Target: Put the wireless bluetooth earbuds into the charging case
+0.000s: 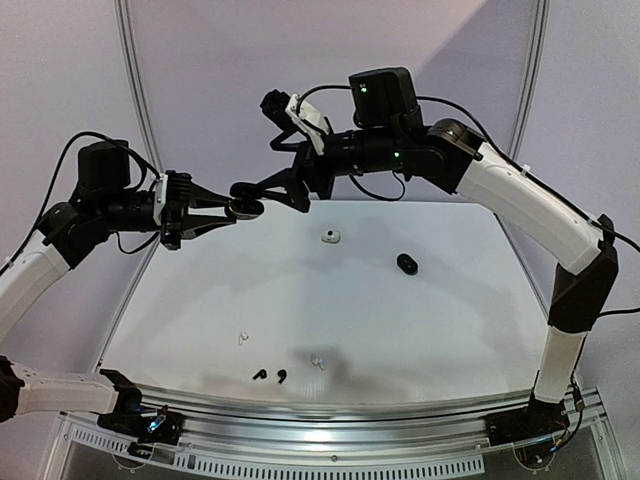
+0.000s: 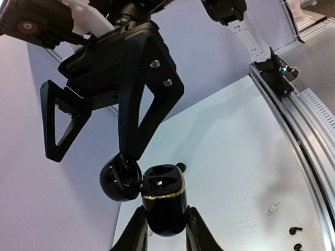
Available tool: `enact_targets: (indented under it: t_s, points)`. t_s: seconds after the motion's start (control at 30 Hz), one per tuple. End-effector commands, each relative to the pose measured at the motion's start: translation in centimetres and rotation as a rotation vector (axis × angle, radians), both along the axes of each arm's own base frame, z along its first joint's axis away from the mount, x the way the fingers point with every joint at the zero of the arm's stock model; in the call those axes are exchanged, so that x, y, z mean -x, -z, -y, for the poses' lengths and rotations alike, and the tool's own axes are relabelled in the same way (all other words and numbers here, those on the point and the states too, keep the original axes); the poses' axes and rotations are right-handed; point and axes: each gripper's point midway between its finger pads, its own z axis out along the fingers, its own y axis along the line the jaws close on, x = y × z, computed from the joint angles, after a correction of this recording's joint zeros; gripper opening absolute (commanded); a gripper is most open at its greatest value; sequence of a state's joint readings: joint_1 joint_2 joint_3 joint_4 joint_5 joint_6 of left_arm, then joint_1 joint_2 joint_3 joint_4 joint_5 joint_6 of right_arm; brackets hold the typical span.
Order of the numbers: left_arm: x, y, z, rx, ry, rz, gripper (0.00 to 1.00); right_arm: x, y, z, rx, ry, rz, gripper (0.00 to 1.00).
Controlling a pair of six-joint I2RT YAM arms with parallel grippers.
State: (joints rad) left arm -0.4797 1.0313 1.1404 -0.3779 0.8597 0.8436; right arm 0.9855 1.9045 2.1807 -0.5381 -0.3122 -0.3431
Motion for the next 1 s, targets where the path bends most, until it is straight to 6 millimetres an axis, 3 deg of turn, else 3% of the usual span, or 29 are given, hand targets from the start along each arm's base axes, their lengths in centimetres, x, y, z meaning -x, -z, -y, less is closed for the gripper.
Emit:
enact_targets:
  t_s: [0.0,0.13,0.27,0.53,0.6,0.67,0.73,0.83,0.97]
  points:
    - [1.0,-1.1,0.2,0.052,0.022,-0.048,0.00,-1.4,0.4,-0.2,-0.002,0.037,-0.010,0.96]
    - [1.0,-1.0,0.3,0.110,0.001,-0.247,0.00,-1.1,0.0,-0.2,-0.016,0.016,-0.016,0.96]
    - [0.3,-1.0,-0.2,0.198,-0.037,-0.421,0.00,-0.4,-2.5,0.3,-0.111,-0.058,-0.067,0.96]
    - [-0.9,-0.9,-1.0,0.288,-0.110,-0.504,0.00,0.1,-7.2,1.7,-0.286,-0.125,-0.179,0.96]
    - [-1.8,-1.3,-1.5,0.331,-0.171,-0.478,0.00,-0.9,-8.0,2.3,-0.325,-0.089,-0.216,0.95]
    - [-2.6,-1.4,-2.3,0.368,-0.243,-0.454,0.00,-3.0,-8.1,3.2,-0.365,0.004,-0.308,0.93]
    - [-3.1,-1.5,-3.1,0.406,-0.308,-0.434,0.00,-6.3,-6.7,4.6,-0.391,0.163,-0.434,0.90]
    - [-3.6,-1.3,-4.4,0.463,-0.387,-0.414,0.00,-10.0,-1.9,6.7,-0.343,0.436,-0.563,0.82]
    - [-4.0,-0.8,-6.2,0.548,-0.481,-0.364,0.00,-11.5,6.0,8.5,-0.172,0.680,-0.728,0.74]
